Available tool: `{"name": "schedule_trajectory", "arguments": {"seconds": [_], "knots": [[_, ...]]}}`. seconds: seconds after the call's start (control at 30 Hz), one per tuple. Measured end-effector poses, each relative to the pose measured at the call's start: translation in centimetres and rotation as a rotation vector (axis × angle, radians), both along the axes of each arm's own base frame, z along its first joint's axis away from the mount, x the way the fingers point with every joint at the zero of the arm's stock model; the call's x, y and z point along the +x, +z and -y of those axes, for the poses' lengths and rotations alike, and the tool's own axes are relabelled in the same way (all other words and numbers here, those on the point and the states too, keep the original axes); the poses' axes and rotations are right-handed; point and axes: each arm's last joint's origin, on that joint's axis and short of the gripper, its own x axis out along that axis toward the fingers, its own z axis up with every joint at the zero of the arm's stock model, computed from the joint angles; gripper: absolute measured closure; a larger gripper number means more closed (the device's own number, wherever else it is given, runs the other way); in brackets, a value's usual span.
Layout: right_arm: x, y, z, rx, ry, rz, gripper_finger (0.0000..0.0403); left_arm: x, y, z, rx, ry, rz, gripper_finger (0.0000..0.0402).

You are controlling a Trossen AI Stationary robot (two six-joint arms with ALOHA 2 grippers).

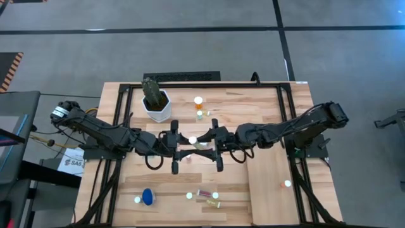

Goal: Pick and place medicine bottles onto shelf by color
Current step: Put the yellow pill bottle on the shelf, then put the pink pill bottle on the shelf

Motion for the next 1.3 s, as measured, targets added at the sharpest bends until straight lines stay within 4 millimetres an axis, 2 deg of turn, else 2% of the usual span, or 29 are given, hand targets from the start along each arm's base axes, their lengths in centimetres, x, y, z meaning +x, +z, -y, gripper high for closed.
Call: {"name": "schedule_trajectory", "arguments": {"seconds": [0.2,0.27,0.67,0.8,0.93,1.13,1.3], "knots": [[-0.5,0.5,0.1,0.007,-0.001,0.001,0.0179,0.0,0.2,0.0,0.000,0.001,0.010,0.0344],[-0.4,-0.1,0.1,0.007,-0.008,-0.036,0.0184,-0.1,0.5,0.0,-0.007,0.000,0.029,0.0346],[-0.4,-0.2,0.3,0.007,-0.011,-0.058,0.0271,-0.1,0.2,0.0,0.007,0.007,0.004,0.0346],[-0.5,-0.6,0.4,-0.004,-0.012,-0.102,0.0282,-0.1,-0.4,-0.1,0.006,0.001,-0.060,0.0346],[-1.0,-0.8,0.9,0.004,-0.030,-0.169,0.0273,-0.5,-1.8,-0.1,-0.013,0.000,-0.193,0.0345],[-2.0,-1.3,2.0,0.040,-0.077,-0.306,0.0233,-1.3,-3.8,-0.4,-0.079,0.050,-0.390,0.0342],[-2.3,-1.7,2.9,0.058,-0.110,-0.371,0.0198,-2.2,-5.1,-0.7,-0.133,0.124,-0.540,0.0308]]}}
